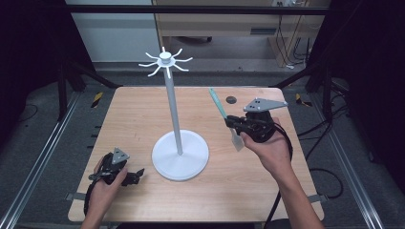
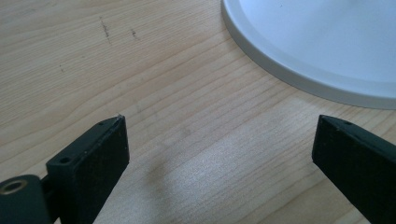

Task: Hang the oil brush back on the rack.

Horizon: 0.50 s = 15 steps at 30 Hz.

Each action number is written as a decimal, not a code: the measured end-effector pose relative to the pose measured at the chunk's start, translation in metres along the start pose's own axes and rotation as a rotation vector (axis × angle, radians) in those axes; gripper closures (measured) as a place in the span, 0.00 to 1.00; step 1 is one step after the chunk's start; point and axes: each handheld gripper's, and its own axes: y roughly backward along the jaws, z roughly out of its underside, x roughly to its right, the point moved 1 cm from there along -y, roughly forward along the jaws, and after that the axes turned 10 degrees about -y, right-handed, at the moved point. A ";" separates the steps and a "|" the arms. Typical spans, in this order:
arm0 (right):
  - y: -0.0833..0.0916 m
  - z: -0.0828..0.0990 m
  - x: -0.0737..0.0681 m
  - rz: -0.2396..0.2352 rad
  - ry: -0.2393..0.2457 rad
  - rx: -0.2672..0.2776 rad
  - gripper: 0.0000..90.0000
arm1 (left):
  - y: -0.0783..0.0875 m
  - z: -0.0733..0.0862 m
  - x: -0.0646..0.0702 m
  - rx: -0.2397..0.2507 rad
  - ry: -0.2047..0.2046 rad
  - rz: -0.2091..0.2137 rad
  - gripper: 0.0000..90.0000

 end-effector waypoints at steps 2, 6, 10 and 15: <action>0.001 -0.002 -0.002 -0.003 0.006 0.011 0.92 | 0.000 0.000 0.000 -0.001 -0.001 0.000 0.04; 0.003 -0.005 -0.004 -0.008 0.009 0.020 0.92 | 0.001 0.000 0.000 0.000 -0.001 -0.001 0.04; 0.005 -0.009 -0.007 -0.016 0.012 0.035 0.92 | 0.001 0.000 0.000 -0.001 -0.001 -0.001 0.04; 0.007 -0.014 -0.012 -0.022 0.021 0.052 0.92 | 0.000 0.000 0.000 0.001 -0.001 -0.001 0.04</action>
